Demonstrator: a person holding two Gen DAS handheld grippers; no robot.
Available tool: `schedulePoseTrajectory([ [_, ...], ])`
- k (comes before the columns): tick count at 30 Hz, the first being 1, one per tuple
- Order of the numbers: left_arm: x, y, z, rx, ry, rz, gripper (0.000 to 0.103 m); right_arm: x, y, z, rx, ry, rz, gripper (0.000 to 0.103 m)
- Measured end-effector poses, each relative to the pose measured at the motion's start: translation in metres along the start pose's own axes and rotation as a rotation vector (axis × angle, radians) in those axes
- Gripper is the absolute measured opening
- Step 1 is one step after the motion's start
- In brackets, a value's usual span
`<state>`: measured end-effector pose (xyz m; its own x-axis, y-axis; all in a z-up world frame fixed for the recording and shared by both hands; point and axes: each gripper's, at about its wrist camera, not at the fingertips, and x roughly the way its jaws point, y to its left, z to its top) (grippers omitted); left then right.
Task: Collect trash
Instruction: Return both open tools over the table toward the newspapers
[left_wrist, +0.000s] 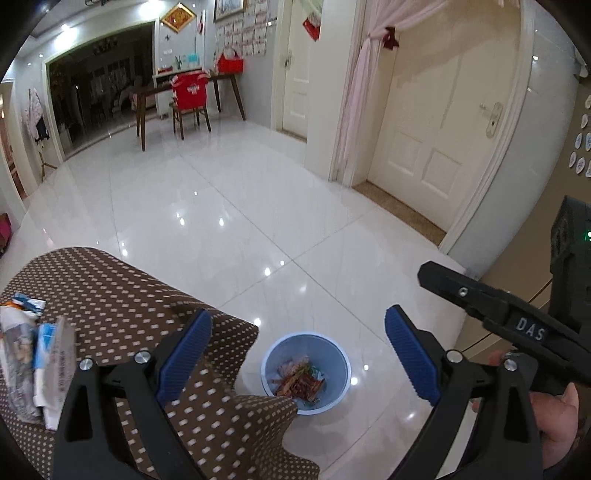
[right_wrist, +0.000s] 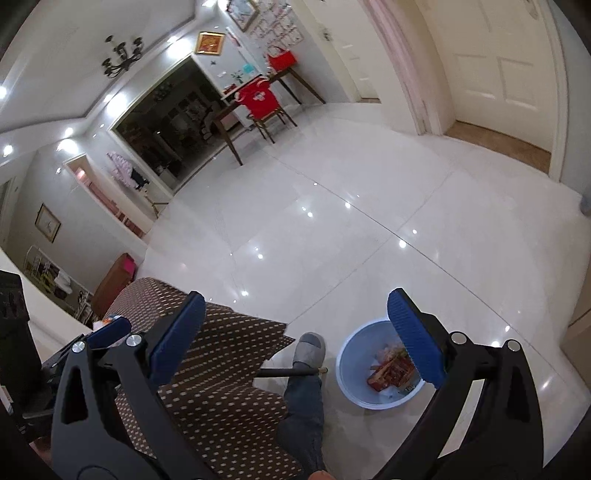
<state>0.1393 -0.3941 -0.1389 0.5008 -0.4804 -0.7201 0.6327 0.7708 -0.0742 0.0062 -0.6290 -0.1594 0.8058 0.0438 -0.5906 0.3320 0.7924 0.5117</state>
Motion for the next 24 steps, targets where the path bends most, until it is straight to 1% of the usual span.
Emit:
schedulePoseTrajectory([
  [6, -0.047, 0.021, -0.011, -0.02, -0.089, 0.019, 0.094, -0.013, 0.041, -0.004, -0.064, -0.022, 0.029, 0.097],
  [12, -0.085, 0.055, -0.032, -0.019, -0.15, 0.09, 0.094, -0.016, 0.081, -0.013, -0.12, -0.023, 0.06, 0.097],
  [18, -0.111, 0.099, -0.057, -0.09, -0.179, 0.119, 0.094, -0.003, 0.121, -0.025, -0.178, 0.001, 0.092, 0.097],
  [24, -0.139, 0.154, -0.088, -0.173, -0.203, 0.207, 0.094, 0.018, 0.165, -0.041, -0.239, 0.045, 0.123, 0.097],
])
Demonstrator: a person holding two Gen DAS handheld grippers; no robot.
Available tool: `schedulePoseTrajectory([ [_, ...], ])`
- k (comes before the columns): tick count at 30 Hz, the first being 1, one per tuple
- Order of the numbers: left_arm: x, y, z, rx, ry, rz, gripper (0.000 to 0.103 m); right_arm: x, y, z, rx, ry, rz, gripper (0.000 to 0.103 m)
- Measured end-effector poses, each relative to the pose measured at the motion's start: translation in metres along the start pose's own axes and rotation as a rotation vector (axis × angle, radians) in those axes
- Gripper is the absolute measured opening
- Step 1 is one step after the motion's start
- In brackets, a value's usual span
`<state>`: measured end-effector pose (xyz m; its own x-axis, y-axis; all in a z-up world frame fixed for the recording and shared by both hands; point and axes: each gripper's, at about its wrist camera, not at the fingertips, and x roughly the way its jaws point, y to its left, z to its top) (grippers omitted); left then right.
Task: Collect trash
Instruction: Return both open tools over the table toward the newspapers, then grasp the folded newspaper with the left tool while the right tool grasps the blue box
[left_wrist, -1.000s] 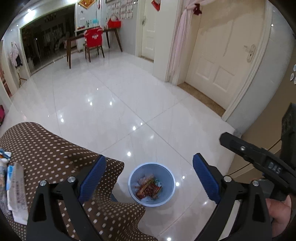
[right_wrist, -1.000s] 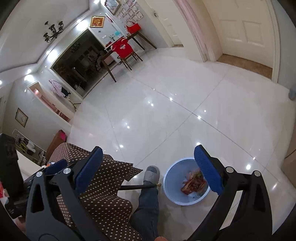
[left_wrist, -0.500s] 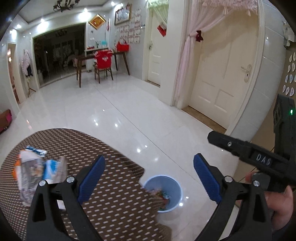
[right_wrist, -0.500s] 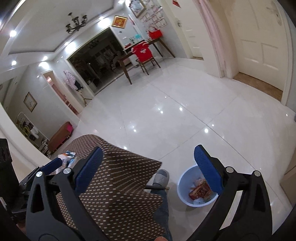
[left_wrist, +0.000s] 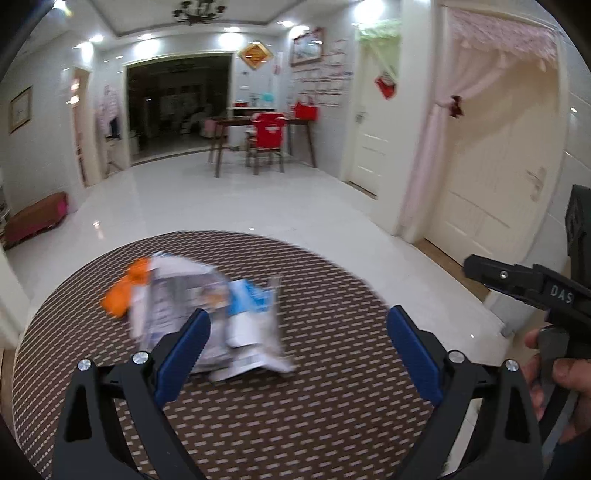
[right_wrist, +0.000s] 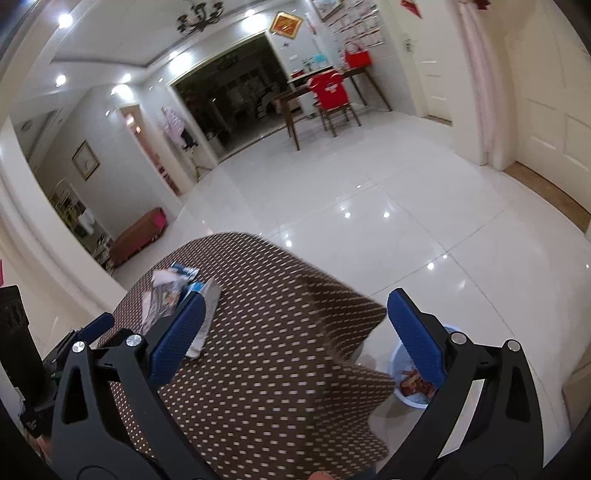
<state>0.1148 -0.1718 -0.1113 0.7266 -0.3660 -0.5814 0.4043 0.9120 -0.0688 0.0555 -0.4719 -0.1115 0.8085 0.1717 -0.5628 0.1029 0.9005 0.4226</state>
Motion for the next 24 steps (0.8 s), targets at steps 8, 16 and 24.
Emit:
schedulePoseTrajectory([
  [8, -0.008, 0.074, -0.03, -0.109, 0.027, 0.091, 0.094, 0.051, 0.061, -0.019, -0.094, 0.092, 0.055, 0.097],
  [16, -0.011, 0.107, -0.051, -0.162, 0.043, 0.136, 0.094, 0.103, 0.109, -0.042, -0.139, 0.176, 0.079, 0.097],
  [24, -0.007, 0.109, -0.06, -0.155, 0.054, 0.133, 0.094, 0.144, 0.13, -0.045, -0.121, 0.234, 0.027, 0.059],
])
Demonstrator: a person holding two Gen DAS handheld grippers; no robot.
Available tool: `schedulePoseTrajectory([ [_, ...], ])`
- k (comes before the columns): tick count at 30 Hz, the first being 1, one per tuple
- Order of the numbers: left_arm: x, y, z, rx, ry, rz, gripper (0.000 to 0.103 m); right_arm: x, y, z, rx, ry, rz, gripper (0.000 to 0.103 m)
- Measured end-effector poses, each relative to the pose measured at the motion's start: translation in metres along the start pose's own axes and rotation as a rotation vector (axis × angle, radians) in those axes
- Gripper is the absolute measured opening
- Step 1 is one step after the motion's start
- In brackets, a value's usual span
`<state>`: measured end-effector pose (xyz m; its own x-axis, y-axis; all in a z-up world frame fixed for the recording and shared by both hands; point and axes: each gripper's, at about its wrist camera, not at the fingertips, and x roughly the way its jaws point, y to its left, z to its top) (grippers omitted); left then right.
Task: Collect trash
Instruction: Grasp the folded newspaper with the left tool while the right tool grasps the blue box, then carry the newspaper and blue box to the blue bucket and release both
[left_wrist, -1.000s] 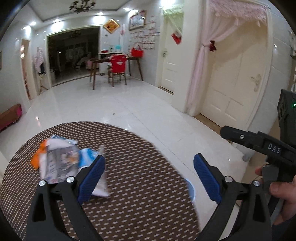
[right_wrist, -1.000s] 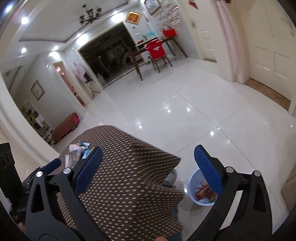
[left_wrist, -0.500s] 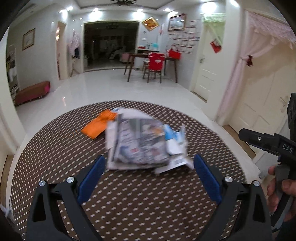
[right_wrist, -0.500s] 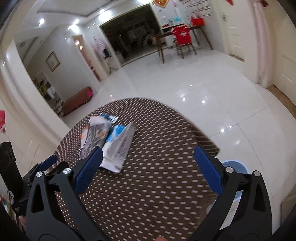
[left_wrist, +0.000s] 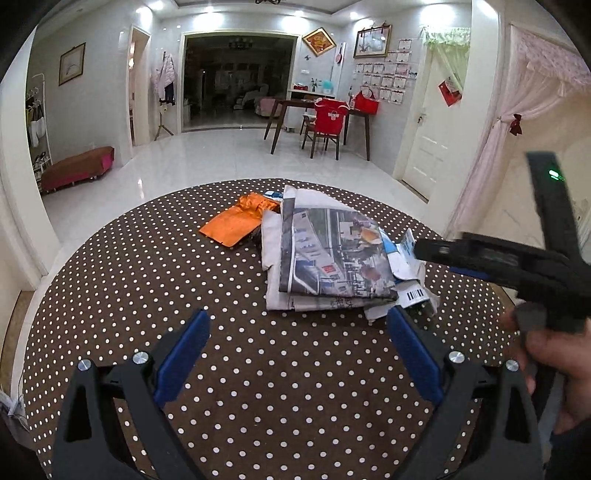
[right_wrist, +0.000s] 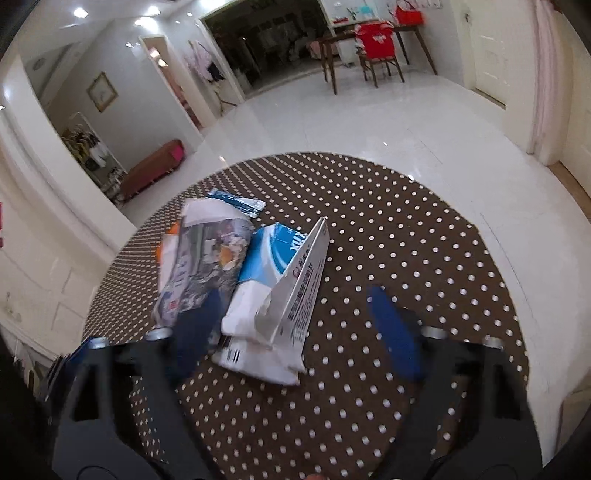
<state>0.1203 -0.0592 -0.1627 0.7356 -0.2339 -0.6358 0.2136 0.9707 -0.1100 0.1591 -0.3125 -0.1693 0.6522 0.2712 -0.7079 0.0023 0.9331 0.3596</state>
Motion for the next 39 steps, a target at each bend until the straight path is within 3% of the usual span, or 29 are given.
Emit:
schedulePoseTrajectory([
  [1, 0.001, 0.0, 0.0, 0.001, 0.002, -0.001, 0.094, 0.007, 0.001, 0.002, -0.001, 0.017, -0.02, 0.052],
  [5, 0.008, -0.003, 0.003, 0.006, 0.013, 0.002, 0.094, 0.015, 0.008, 0.004, -0.04, 0.029, -0.061, 0.051],
  [9, 0.016, -0.004, 0.008, 0.014, 0.018, 0.019, 0.094, 0.007, 0.023, 0.001, -0.14, 0.027, -0.103, 0.019],
  [10, 0.017, -0.004, 0.009, 0.014, 0.019, 0.023, 0.094, 0.003, 0.026, 0.0, -0.167, 0.016, -0.139, 0.016],
  [20, 0.045, 0.003, 0.018, -0.01, 0.085, 0.011, 0.095, 0.013, 0.02, -0.002, -0.237, 0.026, -0.18, 0.013],
  [22, 0.046, -0.004, 0.019, 0.012, 0.09, -0.016, 0.096, 0.008, 0.017, -0.003, -0.234, 0.023, -0.186, 0.008],
  [26, 0.054, -0.023, 0.02, 0.07, 0.104, -0.025, 0.098, -0.002, 0.006, -0.006, -0.217, 0.005, -0.189, 0.008],
  [32, 0.085, -0.044, 0.021, 0.141, 0.224, 0.059, 0.098, -0.015, -0.007, -0.009, -0.21, -0.015, -0.216, 0.007],
  [39, 0.105, -0.049, 0.031, 0.167, 0.246, 0.065, 0.098, -0.026, -0.019, -0.01, -0.195, -0.019, -0.208, 0.007],
])
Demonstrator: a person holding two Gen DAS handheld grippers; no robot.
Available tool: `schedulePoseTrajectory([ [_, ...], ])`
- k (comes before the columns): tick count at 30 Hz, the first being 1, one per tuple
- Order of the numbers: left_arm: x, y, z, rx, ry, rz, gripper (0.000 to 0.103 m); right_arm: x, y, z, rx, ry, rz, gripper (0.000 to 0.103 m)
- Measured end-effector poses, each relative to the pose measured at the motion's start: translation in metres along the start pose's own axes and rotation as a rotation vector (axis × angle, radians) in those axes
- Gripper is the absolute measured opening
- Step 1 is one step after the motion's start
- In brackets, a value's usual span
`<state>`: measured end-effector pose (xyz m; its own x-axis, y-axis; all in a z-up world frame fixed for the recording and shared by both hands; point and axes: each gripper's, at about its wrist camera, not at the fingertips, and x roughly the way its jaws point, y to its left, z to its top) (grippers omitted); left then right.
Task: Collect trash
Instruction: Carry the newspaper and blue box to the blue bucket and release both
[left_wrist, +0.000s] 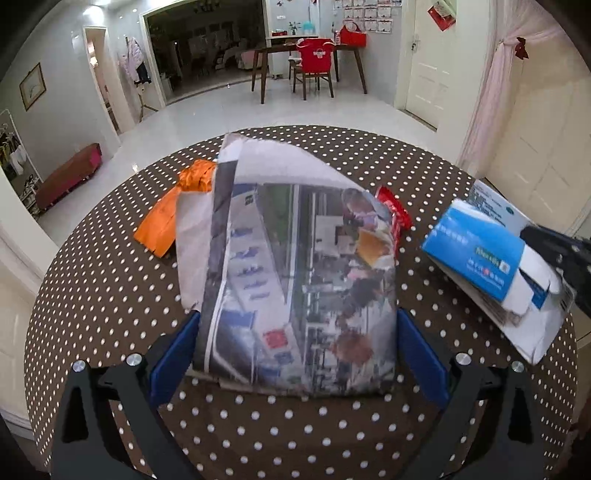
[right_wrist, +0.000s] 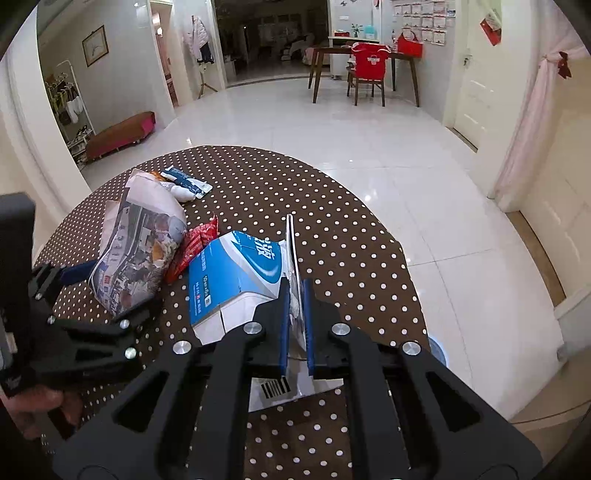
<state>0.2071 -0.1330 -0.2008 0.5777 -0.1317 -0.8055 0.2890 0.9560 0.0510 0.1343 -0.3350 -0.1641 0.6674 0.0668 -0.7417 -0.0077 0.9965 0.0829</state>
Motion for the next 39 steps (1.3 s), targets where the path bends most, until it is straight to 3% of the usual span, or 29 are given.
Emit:
schedulePoseTrajectory([
  [4, -0.006, 0.006, 0.002, -0.037, -0.034, -0.098, 0.095, -0.002, -0.003, -0.004, 0.009, 0.0, 0.006, 0.007],
  [7, -0.01, 0.013, -0.005, -0.058, -0.046, -0.128, 0.094, -0.004, -0.008, -0.004, 0.022, -0.01, 0.017, 0.007],
  [15, -0.036, 0.03, -0.03, -0.148, -0.132, -0.146, 0.094, -0.028, -0.023, -0.004, 0.051, -0.07, 0.064, 0.007],
  [23, -0.066, 0.013, -0.038, -0.137, -0.216, -0.172, 0.094, -0.054, -0.054, -0.003, 0.098, -0.122, 0.085, 0.007],
  [32, -0.077, -0.034, -0.024, -0.075, -0.256, -0.23, 0.094, -0.072, -0.142, -0.024, 0.224, -0.149, 0.013, 0.007],
  [39, -0.073, -0.071, -0.007, -0.028, -0.254, -0.268, 0.094, -0.045, -0.234, -0.06, 0.386, -0.079, -0.08, 0.007],
])
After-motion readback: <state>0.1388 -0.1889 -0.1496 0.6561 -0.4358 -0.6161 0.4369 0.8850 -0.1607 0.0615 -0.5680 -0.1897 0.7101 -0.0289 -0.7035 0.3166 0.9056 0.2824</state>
